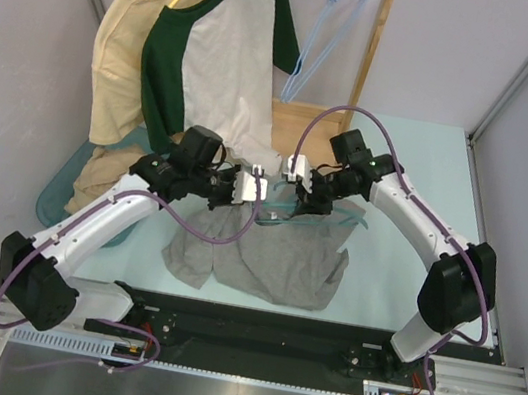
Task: Place the t-shirt on the hanger
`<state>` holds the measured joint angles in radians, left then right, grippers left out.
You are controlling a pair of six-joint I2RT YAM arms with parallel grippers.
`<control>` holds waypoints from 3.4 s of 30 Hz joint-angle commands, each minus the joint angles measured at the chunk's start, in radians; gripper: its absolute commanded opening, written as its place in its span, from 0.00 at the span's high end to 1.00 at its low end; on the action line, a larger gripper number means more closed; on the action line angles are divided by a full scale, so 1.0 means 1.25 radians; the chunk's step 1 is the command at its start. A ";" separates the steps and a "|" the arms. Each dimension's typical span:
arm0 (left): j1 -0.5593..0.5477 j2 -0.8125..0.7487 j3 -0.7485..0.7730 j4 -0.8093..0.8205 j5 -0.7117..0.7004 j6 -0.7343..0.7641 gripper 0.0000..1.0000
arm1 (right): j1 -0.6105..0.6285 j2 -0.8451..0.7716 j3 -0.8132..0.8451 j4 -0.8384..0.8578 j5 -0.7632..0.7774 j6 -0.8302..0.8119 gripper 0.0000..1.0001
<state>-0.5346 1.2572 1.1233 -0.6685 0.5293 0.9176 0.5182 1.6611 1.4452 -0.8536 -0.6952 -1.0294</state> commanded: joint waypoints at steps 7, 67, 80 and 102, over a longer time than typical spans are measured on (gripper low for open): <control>-0.030 0.007 0.084 -0.012 0.039 0.011 0.97 | 0.095 0.025 0.070 0.129 -0.062 0.095 1.00; 0.006 -0.122 -0.096 0.000 0.132 0.060 1.00 | 0.077 0.044 -0.100 0.325 0.319 0.967 0.19; 0.008 -0.153 -0.121 0.038 0.081 -0.014 1.00 | 0.068 0.109 -0.117 0.289 0.334 0.979 0.77; 0.138 -0.284 -0.301 0.334 -0.184 -0.151 1.00 | -0.173 -0.161 -0.246 0.186 0.275 0.933 1.00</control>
<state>-0.3794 0.9108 0.7475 -0.3202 0.4110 0.6647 0.3454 1.5230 1.1427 -0.5514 -0.4358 0.1802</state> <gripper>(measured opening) 0.145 0.009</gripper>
